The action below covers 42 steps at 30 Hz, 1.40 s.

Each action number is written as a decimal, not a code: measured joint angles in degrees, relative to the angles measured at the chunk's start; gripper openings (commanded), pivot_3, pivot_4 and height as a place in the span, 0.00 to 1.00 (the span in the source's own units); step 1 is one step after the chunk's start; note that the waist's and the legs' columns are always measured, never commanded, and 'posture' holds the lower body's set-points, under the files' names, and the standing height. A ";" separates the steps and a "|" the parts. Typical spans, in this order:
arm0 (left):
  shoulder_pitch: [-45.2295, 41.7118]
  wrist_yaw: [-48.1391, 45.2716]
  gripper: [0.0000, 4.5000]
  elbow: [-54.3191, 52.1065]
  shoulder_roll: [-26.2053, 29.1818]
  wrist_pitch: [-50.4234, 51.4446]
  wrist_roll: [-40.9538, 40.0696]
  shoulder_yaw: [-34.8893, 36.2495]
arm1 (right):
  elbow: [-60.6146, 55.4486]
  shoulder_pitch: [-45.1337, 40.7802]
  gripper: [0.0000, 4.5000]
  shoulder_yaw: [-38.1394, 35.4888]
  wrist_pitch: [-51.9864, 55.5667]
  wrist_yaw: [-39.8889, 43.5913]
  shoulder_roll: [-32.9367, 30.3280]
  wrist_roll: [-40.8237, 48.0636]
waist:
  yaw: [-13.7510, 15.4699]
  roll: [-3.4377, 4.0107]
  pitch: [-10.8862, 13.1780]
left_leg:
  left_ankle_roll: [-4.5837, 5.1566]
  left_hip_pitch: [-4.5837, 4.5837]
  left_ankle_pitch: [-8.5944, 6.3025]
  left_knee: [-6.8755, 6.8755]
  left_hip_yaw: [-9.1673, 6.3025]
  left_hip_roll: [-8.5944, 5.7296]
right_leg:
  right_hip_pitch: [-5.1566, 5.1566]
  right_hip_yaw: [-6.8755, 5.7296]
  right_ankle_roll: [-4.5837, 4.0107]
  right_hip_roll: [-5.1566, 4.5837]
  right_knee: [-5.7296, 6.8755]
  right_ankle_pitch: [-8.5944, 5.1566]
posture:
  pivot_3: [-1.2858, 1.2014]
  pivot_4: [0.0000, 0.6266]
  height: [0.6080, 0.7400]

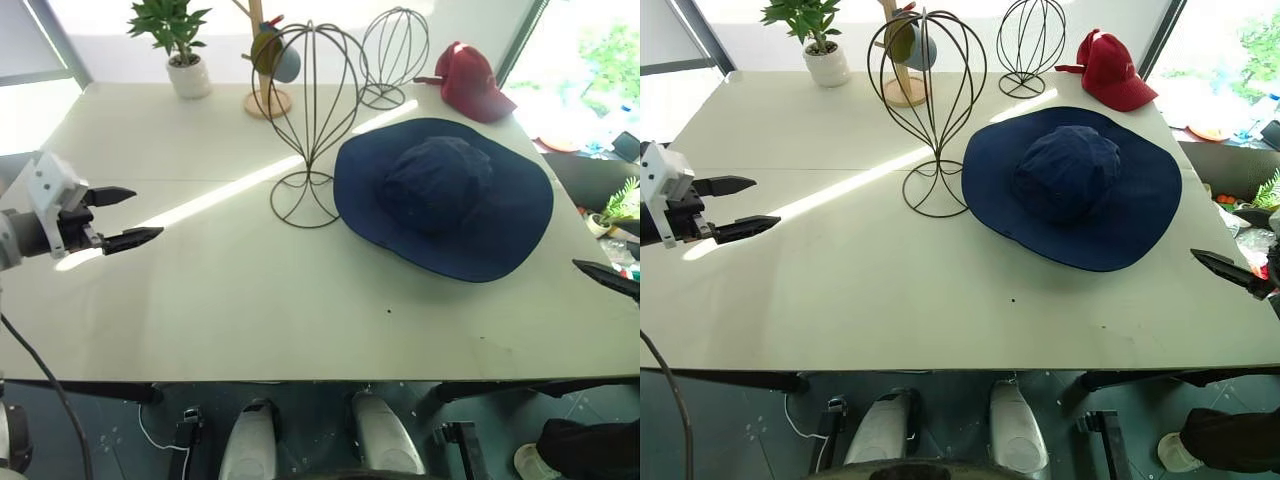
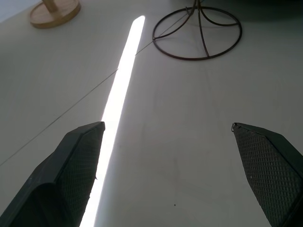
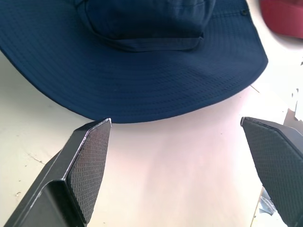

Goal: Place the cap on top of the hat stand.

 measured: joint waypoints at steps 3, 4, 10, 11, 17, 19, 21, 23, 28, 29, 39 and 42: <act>0.00 -0.39 1.00 0.15 0.00 -0.39 0.17 -0.18 | 0.11 0.23 1.00 -0.03 -0.52 0.00 0.05 0.00 | -0.02 0.00 0.00 | 0.00 0.00 0.00 0.01 0.00 0.00 | 0.00 0.00 0.00 0.00 0.01 0.00 | 0.52 0.24 1.00; -0.02 -0.39 1.00 0.23 0.00 -0.37 0.18 -0.19 | 0.21 0.23 1.00 -0.03 -0.64 -0.02 0.05 -0.01 | -0.03 0.00 0.00 | 0.00 0.01 0.00 0.01 0.00 0.00 | 0.00 0.00 0.00 0.00 0.02 0.00 | 0.52 0.24 1.00; -1.39 -0.58 1.00 0.60 0.00 0.47 0.12 -0.22 | 0.53 0.08 1.00 -0.02 -2.39 -0.49 0.04 -0.98 | 0.01 0.00 0.00 | 0.00 0.01 0.00 0.05 0.00 0.00 | 0.00 0.00 0.00 0.00 0.06 0.00 | 0.52 0.24 1.00; -1.72 -0.71 1.00 0.60 0.00 0.84 0.06 -0.22 | 0.59 0.00 1.00 -0.01 -2.66 -0.67 0.04 -1.25 | 0.01 0.00 0.00 | 0.00 0.01 0.00 0.06 0.00 0.00 | 0.00 0.00 0.00 0.00 0.07 0.00 | 0.52 0.24 1.00; -2.19 -4.09 1.00 -2.94 0.01 6.75 -3.42 -0.55 | -0.74 -0.02 1.00 0.12 -2.32 -2.51 0.04 -2.54 | 0.01 0.00 0.00 | 0.00 0.00 0.00 0.12 0.00 0.00 | 0.00 0.00 0.01 0.01 0.15 0.00 | 0.52 0.24 1.00; -2.21 -5.78 1.00 -7.52 0.15 10.20 -5.85 -0.65 | -4.17 0.80 1.00 0.16 -1.98 -2.89 0.04 -3.19 | 0.02 0.00 0.00 | 0.00 0.00 0.00 0.19 0.00 0.00 | -0.01 0.00 0.05 0.01 0.26 -0.03 | 0.52 0.24 1.00; -2.23 -7.28 1.00 -13.20 0.27 14.00 -8.87 -0.80 | -9.31 1.26 1.00 0.03 -0.30 -3.42 0.02 -3.35 | -0.01 0.00 0.00 | 0.00 0.00 0.00 0.27 0.00 0.00 | -0.02 0.02 0.06 0.01 0.39 -0.05 | 0.52 0.24 1.00; -2.20 -8.68 1.00 -19.03 0.37 17.62 -12.25 -1.35 | -16.20 2.43 1.00 -0.52 2.53 -3.70 0.02 -3.19 | 0.01 0.01 0.00 | 0.00 0.02 0.00 0.30 -0.02 0.00 | -0.02 0.02 0.08 0.02 0.49 -0.07 | 0.52 0.24 1.00; -2.42 -10.71 1.00 -27.96 0.81 22.08 -16.24 -4.93 | -36.25 4.63 1.00 -1.12 12.06 -7.33 1.33 -2.02 | 0.09 0.00 0.00 | 0.00 0.04 0.00 0.37 -0.05 0.00 | -0.02 0.04 0.08 0.05 0.53 -0.08 | 0.52 0.24 1.00; -2.68 -10.82 1.00 -28.36 0.53 22.56 -16.65 -5.60 | -39.55 4.84 1.00 -0.60 13.88 -9.03 2.16 -2.28 | 0.11 -0.01 -0.01 | 0.00 0.03 0.00 0.40 -0.06 0.00 | -0.02 0.04 0.07 0.05 0.53 -0.08 | 0.52 0.24 1.00; -7.89 -11.52 1.00 -27.74 -3.53 22.78 -16.67 -12.01 | -53.77 4.45 1.00 27.15 25.51 -27.66 9.87 -17.38 | 0.03 -0.11 -0.04 | 0.00 -0.05 0.00 0.44 -0.06 -0.01 | -0.13 0.06 0.01 0.04 0.50 -0.07 | 0.52 0.24 1.00; -8.79 -11.46 1.00 -27.37 -3.94 22.24 -16.57 -12.39 | -52.35 0.73 1.00 37.29 27.56 -32.91 10.82 -25.79 | -0.05 -0.11 -0.03 | 0.00 -0.06 0.00 0.43 -0.05 -0.01 | -0.15 0.06 0.01 0.04 0.51 -0.07 | 0.52 0.24 1.00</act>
